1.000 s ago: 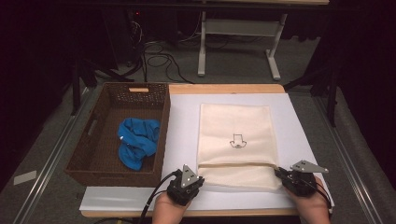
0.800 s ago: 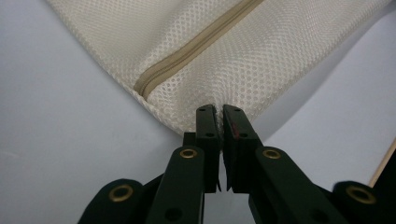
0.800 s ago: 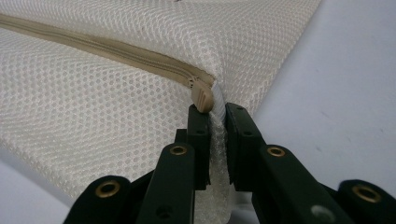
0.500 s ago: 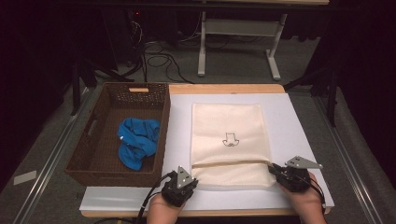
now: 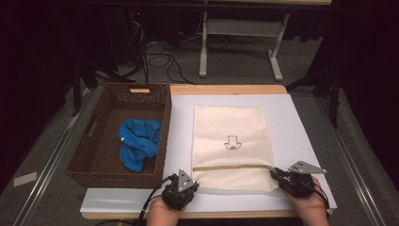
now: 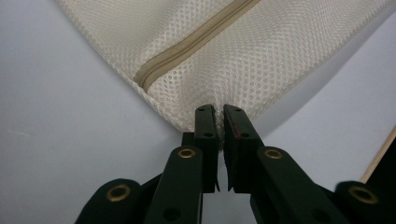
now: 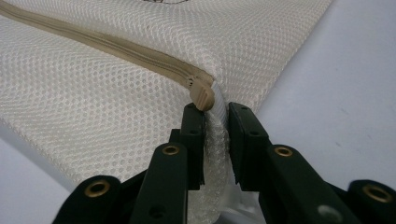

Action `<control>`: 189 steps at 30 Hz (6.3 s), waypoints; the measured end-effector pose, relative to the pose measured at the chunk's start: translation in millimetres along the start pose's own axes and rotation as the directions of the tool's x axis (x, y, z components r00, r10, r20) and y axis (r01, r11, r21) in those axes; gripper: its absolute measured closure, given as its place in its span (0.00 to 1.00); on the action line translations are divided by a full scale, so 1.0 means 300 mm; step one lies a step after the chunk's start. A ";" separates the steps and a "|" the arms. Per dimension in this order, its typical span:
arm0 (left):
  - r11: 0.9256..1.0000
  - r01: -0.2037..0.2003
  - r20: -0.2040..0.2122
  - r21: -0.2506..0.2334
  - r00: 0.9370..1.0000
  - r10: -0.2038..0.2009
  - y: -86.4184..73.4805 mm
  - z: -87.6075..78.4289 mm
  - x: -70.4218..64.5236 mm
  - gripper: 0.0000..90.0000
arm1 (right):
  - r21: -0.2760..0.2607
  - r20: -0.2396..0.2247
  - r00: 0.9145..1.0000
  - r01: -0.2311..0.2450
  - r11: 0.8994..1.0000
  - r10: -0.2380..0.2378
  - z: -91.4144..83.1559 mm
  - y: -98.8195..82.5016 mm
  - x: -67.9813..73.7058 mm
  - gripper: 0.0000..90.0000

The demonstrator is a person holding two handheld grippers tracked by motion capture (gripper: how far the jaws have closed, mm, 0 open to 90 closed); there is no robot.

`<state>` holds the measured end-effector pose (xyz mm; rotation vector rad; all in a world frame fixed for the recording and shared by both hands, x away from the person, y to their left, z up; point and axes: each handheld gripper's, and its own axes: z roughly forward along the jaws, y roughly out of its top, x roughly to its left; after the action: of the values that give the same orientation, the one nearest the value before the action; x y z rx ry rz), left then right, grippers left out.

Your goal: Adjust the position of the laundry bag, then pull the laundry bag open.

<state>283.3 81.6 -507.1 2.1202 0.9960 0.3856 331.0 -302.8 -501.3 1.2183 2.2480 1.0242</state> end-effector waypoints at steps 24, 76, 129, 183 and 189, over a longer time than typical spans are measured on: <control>0.950 0.063 -0.057 -0.305 0.995 -0.084 0.028 -0.079 0.017 0.52 | -0.164 0.010 0.999 -0.040 0.986 0.042 -0.116 -0.019 -0.028 0.84; 0.970 0.034 -0.070 -0.239 0.996 -0.052 0.034 -0.057 -0.003 0.47 | 0.018 -0.016 0.992 -0.125 0.992 0.125 0.026 -0.021 -0.075 0.68; 0.945 0.137 -0.010 -0.298 0.989 -0.147 0.033 -0.025 0.035 0.53 | -0.167 -0.030 0.997 -0.072 0.983 0.067 -0.155 -0.025 0.011 0.93; 0.944 0.107 0.059 -0.311 0.994 -0.093 0.193 0.047 -0.092 0.38 | -0.232 -0.070 0.997 -0.059 0.971 0.043 -0.173 -0.009 0.041 0.93; 0.947 0.103 0.071 -0.303 0.994 -0.085 0.204 0.062 -0.108 0.39 | -0.231 -0.070 0.997 -0.056 0.971 0.041 -0.172 -0.007 0.048 0.94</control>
<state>304.8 22.2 -473.3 1.7884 0.9342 0.4015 289.7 -313.0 -468.7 1.1582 2.0824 1.3213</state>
